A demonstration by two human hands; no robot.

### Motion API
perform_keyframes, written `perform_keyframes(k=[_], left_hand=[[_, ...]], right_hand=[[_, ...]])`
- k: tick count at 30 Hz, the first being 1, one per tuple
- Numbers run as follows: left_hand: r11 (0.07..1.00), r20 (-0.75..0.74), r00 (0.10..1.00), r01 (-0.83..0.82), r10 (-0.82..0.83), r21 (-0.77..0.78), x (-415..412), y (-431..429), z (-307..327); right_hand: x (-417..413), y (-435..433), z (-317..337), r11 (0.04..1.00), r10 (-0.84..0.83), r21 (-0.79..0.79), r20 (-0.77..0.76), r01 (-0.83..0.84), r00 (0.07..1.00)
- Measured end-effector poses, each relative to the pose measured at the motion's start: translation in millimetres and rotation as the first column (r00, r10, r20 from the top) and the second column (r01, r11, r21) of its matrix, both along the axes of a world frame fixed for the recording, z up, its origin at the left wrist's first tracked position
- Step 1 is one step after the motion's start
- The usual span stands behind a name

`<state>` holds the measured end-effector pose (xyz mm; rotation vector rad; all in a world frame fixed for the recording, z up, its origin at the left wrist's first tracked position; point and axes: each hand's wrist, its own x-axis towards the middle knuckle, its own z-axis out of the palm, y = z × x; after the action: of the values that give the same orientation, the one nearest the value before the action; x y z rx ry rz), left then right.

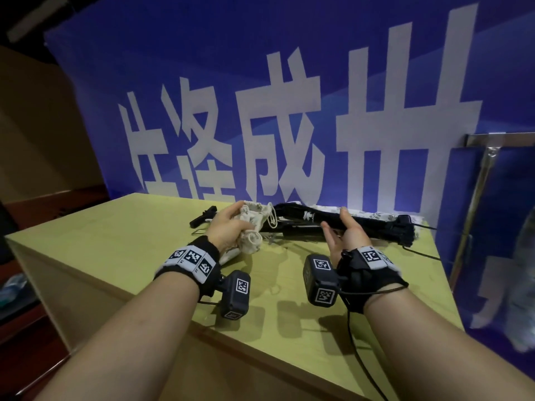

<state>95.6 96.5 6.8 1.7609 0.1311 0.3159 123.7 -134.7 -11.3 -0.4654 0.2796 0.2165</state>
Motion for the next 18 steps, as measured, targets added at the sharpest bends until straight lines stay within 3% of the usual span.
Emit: perform_keyframes(k=[3, 6, 9, 11, 14, 18], left_hand=[[0.996, 0.061, 0.998, -0.01, 0.016, -0.086, 3, 1, 0], [0.994, 0.057, 0.998, 0.026, -0.02, -0.108, 6, -4, 0], [0.988, 0.036, 0.992, 0.121, -0.118, -0.091, 2, -17, -1], [0.983, 0.017, 0.985, 0.172, -0.171, -0.059, 0, -24, -3], [0.972, -0.026, 0.972, 0.233, -0.233, 0.012, -4, -33, -4], [0.97, -0.015, 0.971, 0.241, -0.24, 0.039, -10, -37, 0]], right_hand=[[12, 10, -18, 0.999, 0.031, -0.025, -0.05, -0.033, 0.998], [19, 15, -32, 0.953, 0.169, -0.243, -0.069, -0.181, 0.983], [14, 16, -39, 0.879, 0.31, -0.341, -0.124, -0.334, 0.942], [7, 16, -34, 0.762, 0.397, -0.526, -0.082, -0.378, 0.914], [-1, 21, -21, 0.509, 0.437, -0.816, -0.03, -0.275, 0.899], [-6, 33, -10, 0.378, 0.419, -0.908, -0.007, -0.182, 0.908]])
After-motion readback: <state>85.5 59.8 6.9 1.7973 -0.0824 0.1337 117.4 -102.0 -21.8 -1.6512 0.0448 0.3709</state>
